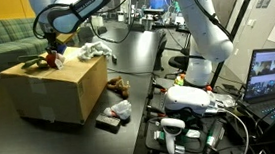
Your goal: Switch all the objects on the box and on the table
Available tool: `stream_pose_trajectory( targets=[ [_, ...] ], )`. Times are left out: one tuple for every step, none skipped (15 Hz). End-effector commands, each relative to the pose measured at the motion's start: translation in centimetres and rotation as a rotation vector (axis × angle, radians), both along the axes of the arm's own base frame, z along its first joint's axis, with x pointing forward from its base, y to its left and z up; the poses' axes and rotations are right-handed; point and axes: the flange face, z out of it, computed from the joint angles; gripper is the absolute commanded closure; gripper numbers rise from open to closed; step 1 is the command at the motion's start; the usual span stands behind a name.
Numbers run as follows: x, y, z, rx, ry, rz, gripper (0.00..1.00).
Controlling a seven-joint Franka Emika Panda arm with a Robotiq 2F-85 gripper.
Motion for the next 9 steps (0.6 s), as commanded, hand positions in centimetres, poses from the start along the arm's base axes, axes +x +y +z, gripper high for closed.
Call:
stream_pose_trajectory(
  targets=[
    [1.8, -2.3, 0.9, -0.030, -0.018, -0.058, 0.90],
    [2.0, -3.0, 0.9, -0.038, -0.014, -0.072, 0.90],
    [2.1, -3.6, 0.7, -0.046, -0.009, -0.083, 0.90],
    [2.2, -4.2, 0.4, -0.059, -0.005, -0.096, 0.90],
    [2.1, -4.7, 0.1, -0.067, 0.003, -0.107, 0.90],
    [2.2, -5.2, -0.5, -0.073, 0.014, -0.113, 0.89],
    [2.1, -5.6, -0.9, -0.081, 0.023, -0.122, 0.89],
    [2.1, -5.8, -1.6, -0.085, 0.037, -0.127, 0.89],
    [2.0, -6.1, -2.1, -0.083, 0.052, -0.127, 0.89]
  ],
)
